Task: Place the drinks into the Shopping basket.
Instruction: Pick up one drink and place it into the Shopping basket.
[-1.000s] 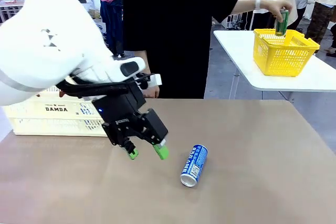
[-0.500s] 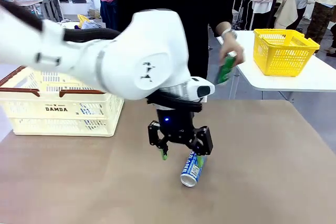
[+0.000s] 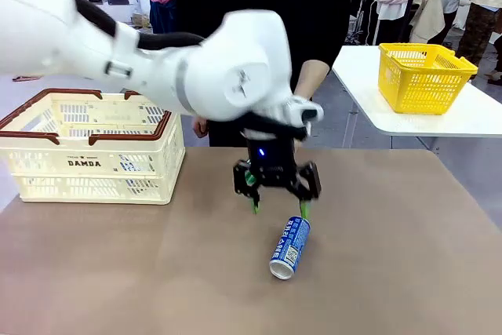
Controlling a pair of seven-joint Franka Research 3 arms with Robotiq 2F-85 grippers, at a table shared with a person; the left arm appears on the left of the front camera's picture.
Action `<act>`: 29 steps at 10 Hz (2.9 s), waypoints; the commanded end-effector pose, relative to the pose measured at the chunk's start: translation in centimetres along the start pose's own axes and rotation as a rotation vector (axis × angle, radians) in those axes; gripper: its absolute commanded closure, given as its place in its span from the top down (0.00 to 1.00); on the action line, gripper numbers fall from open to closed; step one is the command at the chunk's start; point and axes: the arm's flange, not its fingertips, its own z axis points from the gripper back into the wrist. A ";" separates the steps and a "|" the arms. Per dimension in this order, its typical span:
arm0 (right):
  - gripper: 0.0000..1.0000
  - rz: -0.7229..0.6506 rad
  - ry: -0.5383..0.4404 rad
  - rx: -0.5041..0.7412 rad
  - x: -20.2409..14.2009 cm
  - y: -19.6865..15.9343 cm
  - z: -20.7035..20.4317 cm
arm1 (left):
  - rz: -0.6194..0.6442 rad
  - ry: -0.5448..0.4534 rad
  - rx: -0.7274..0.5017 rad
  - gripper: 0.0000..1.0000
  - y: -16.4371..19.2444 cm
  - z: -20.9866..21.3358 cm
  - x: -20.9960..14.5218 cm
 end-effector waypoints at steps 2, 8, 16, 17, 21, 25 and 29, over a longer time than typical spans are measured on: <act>1.00 0.017 0.007 -0.008 -0.2 -0.1 0.3 | 0.053 -0.039 -0.022 1.00 11.1 16.6 -16.2; 1.00 0.017 0.007 -0.008 -0.2 -0.1 0.3 | 0.419 -0.345 -0.221 1.00 27.7 26.3 -32.0; 1.00 0.017 0.007 -0.008 -0.2 -0.1 0.3 | 0.446 -0.444 -0.397 1.00 32.2 22.1 -36.1; 1.00 0.017 0.007 -0.008 -0.2 -0.1 0.3 | 0.394 -0.428 -0.392 1.00 31.5 22.8 -35.0; 1.00 0.017 0.007 -0.008 -0.2 -0.1 0.3 | 0.343 -0.330 -0.344 1.00 21.1 26.8 -25.8; 1.00 0.017 0.007 -0.008 -0.2 -0.1 0.3 | 0.263 -0.192 -0.088 1.00 7.1 19.4 -12.6; 1.00 0.017 0.007 -0.008 -0.2 -0.1 0.3 | 0.063 -0.101 0.040 1.00 -0.8 3.4 -2.3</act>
